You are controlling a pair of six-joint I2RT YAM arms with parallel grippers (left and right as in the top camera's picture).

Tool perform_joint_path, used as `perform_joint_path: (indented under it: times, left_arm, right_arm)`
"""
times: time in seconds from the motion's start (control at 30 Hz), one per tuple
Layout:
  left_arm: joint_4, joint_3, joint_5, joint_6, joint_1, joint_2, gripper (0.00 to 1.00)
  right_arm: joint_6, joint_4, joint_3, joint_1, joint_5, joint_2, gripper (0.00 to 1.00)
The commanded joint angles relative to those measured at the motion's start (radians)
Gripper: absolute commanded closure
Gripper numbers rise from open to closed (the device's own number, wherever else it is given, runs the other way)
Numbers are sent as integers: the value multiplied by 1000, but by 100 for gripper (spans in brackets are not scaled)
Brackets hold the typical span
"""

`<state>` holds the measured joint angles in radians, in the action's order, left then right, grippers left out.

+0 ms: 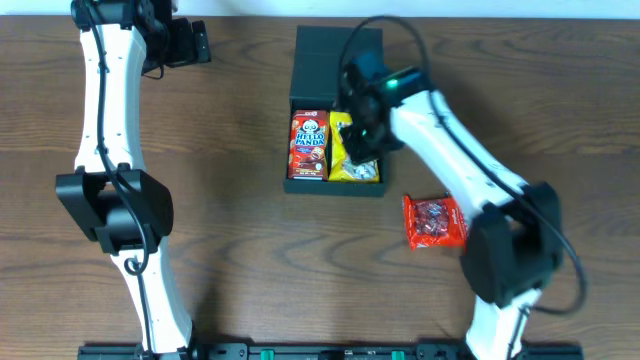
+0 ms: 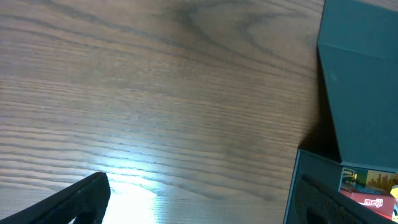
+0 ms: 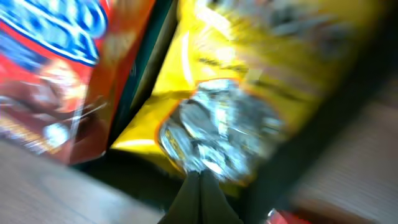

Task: Pack container
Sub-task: 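Withdraw the right gripper and move it over the red Hacks bag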

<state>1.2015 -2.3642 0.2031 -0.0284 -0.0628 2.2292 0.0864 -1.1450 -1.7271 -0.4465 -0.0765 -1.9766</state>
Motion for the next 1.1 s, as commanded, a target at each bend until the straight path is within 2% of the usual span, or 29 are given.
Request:
perform_joint_path:
  times: [0.0,0.2,0.4,0.63,0.67,0.7,0.73,0.77,0.83,0.9,1.07]
  left_arm:
    - [2,6,-3,-1,-2,9,5]
    - [-18,6,-3,0,-2,9,5]
    - [-40,6,-3,0,-2,9,5]
    - [-39,6,-4,7,-2,9,5]
    - [-39,6,-4,7,-2,9,5]
    - [-39,6,-4,7,-2,9,4]
    - [-39,6,-3,7,-2,9,5]
    - [-39,6,-4,7,-2,9,5]
    - [-39,6,-3,7,-2,9,5]
    - [-39,6,-3,8,-2,9,5]
    - [-35,6,-3,29,-2,9,4]
  right_arm:
    - [84,-32,-32,82,71,117,98]
    - [267,-159,14,222,-4,132,99]
    - [428,-195,132,208,-3,133,98]
    - [535,-171,318,206,0,133,99]
    - [551,-167,341,210,3,133,93]
    - [568,-166,365,213,5,133,81]
    - [585,-160,388,215,8,133,58]
    - [605,-157,409,217,9,133,45]
    - [645,-160,432,221,9,133,35]
    - [692,-161,452,221,9,133,31]
    - [834,-131,526,234,-7,133,31]
